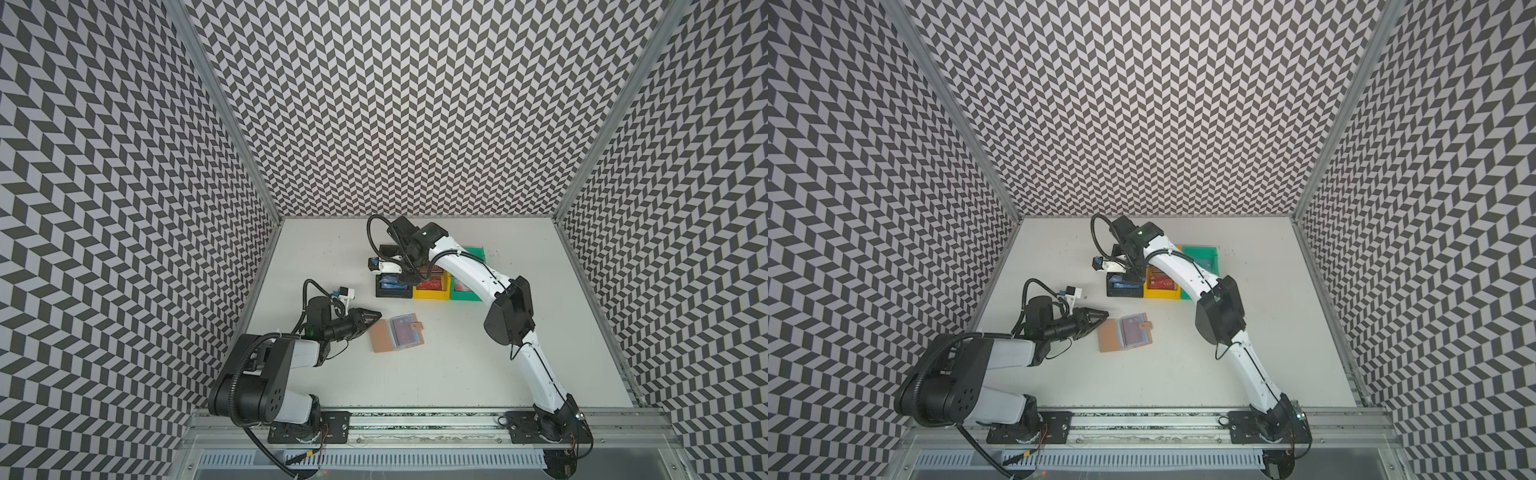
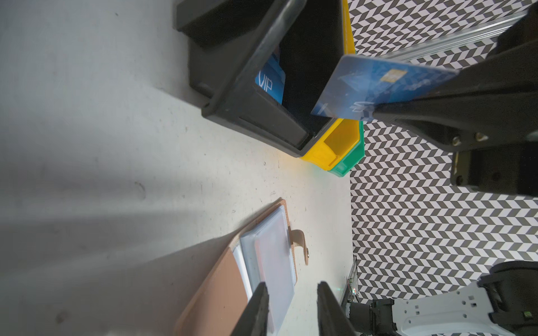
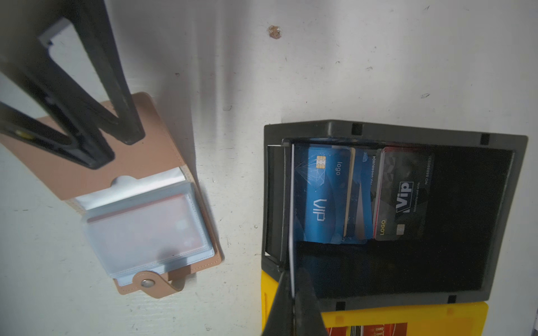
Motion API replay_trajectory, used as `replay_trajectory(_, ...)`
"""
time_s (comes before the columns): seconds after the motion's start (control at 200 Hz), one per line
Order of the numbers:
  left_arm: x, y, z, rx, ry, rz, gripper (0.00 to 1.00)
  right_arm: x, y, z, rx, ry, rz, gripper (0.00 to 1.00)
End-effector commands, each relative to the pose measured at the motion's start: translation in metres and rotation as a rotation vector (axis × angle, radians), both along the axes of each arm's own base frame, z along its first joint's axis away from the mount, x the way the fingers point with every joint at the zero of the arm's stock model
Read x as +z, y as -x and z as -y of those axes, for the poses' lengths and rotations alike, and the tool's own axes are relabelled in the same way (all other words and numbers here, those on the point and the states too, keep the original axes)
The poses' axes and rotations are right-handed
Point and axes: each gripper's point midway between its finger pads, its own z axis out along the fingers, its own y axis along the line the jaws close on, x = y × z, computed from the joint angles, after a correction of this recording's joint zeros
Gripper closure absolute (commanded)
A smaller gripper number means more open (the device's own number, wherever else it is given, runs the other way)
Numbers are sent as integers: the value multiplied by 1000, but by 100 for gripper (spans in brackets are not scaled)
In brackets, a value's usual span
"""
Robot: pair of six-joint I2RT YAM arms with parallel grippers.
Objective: Take the credit cards out of the card holder
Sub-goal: Place the credit card in the storage box.
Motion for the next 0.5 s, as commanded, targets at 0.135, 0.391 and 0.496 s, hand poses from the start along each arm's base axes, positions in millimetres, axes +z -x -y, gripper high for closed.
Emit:
replay_trajectory(0.135,0,-2,-1,-6,-2,8,69,-14,-15,-5,11,18,44,100)
replay_trajectory(0.391,-3,-2,-2,-4,-11,0,69,-30,-15,-3,15,44,25,100)
replay_trajectory(0.496,-4,-3,-2,-2,-13,0,69,-33,-14,-2,17,50,19,100)
